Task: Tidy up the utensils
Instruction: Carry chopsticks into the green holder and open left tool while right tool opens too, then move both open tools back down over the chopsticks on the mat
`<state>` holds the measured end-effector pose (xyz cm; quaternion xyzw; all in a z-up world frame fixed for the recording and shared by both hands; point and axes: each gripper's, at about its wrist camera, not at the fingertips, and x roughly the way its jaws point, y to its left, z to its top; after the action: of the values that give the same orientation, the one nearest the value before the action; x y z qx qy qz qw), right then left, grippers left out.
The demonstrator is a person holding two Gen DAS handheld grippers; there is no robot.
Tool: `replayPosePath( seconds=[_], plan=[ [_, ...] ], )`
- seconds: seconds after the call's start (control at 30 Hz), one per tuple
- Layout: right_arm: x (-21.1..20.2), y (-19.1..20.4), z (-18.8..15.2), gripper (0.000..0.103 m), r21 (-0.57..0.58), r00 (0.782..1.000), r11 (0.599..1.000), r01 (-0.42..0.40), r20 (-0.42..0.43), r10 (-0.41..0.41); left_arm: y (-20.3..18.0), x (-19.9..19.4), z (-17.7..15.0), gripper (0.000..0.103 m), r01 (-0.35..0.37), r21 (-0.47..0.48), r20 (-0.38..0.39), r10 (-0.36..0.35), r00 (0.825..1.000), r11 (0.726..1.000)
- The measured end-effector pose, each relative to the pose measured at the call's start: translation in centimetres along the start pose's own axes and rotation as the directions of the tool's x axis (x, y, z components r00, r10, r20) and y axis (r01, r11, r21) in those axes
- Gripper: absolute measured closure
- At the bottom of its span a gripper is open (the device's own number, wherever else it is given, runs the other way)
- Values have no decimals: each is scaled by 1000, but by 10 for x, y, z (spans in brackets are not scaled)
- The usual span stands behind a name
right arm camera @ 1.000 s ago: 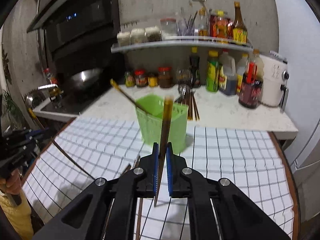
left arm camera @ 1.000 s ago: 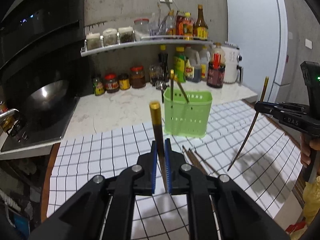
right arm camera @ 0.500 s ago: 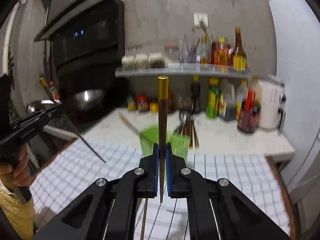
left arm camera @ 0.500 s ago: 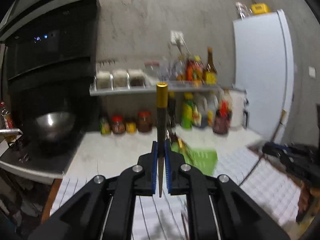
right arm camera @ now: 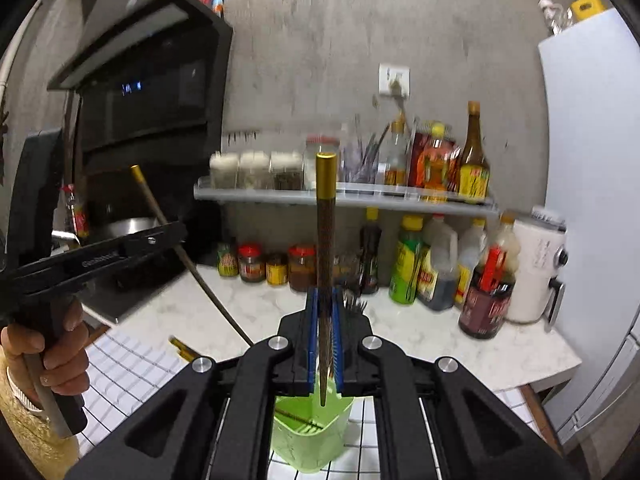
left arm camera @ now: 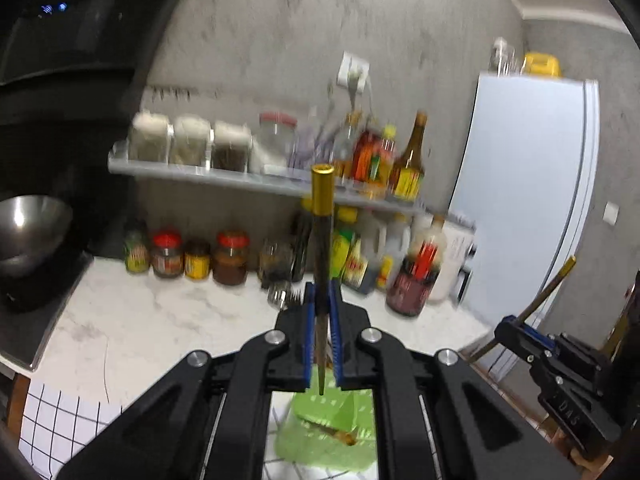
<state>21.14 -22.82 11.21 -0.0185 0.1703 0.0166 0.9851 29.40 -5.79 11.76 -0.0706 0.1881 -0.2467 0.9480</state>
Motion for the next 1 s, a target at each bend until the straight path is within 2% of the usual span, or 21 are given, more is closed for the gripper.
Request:
replayPosePath(
  seconds=[0.2, 0.23, 0.27, 0.3, 0.33, 0.37, 0.4, 0.53, 0.67, 0.77, 0.8, 0.83, 0.9, 0.93, 1.0],
  plan=[
    [34, 1, -27, 94, -1, 991, 1000, -24, -135, 23, -2, 36, -31, 97, 4, 29, -156, 0, 988, 1000],
    [36, 0, -31, 90, -2, 987, 1000, -28, -156, 27, -1, 36, -35, 96, 7, 28, -165, -2, 986, 1000],
    [35, -1, -32, 82, 1, 987, 1000, -26, -161, 26, -1, 36, -37, 95, 4, 28, -171, 1, 985, 1000],
    [32, -2, -33, 76, 3, 987, 1000, -24, -162, 24, -2, 34, -38, 88, 5, 29, -173, 1, 985, 1000],
    [22, -4, -32, 62, 7, 988, 1000, -22, -152, 23, -4, 26, -36, 78, 11, 33, -158, -6, 987, 999],
    [16, -5, -31, 57, 10, 990, 1000, -22, -140, 23, -6, 17, -33, 73, 15, 40, -133, -9, 991, 999],
    [4, -6, -30, 57, 8, 992, 1000, -21, -124, 21, -11, 2, -28, 67, 23, 55, -99, -17, 995, 998],
    [-39, -10, -35, 55, 11, 995, 999, -35, -98, 36, -28, -46, -15, 66, 5, 105, -14, -4, 1000, 994],
    [-57, -11, -66, 54, 12, 986, 999, -35, -165, 36, -33, -83, -28, 65, -75, 125, -18, 78, 997, 989],
    [-34, -8, -100, 54, 24, 958, 998, -58, -279, 62, -23, -96, -61, 65, -177, 106, -94, 188, 978, 978],
    [-17, -4, -114, 54, 35, 941, 996, -76, -328, 84, -18, -95, -75, 65, -206, 97, -137, 218, 966, 974],
    [-6, -3, -122, 55, 41, 932, 996, -82, -351, 92, -11, -92, -98, 65, -235, 86, -209, 248, 946, 968],
    [22, 3, -140, 55, 44, 910, 996, -82, -404, 92, -4, -88, -128, 65, -243, 78, -285, 256, 924, 967],
    [32, 4, -144, 55, 47, 907, 996, -79, -411, 91, 0, -85, -147, 65, -250, 74, -333, 260, 906, 965],
    [53, 8, -150, 55, 57, 900, 996, -73, -426, 91, 7, -82, -172, 65, -250, 56, -391, 252, 885, 967]
  ],
)
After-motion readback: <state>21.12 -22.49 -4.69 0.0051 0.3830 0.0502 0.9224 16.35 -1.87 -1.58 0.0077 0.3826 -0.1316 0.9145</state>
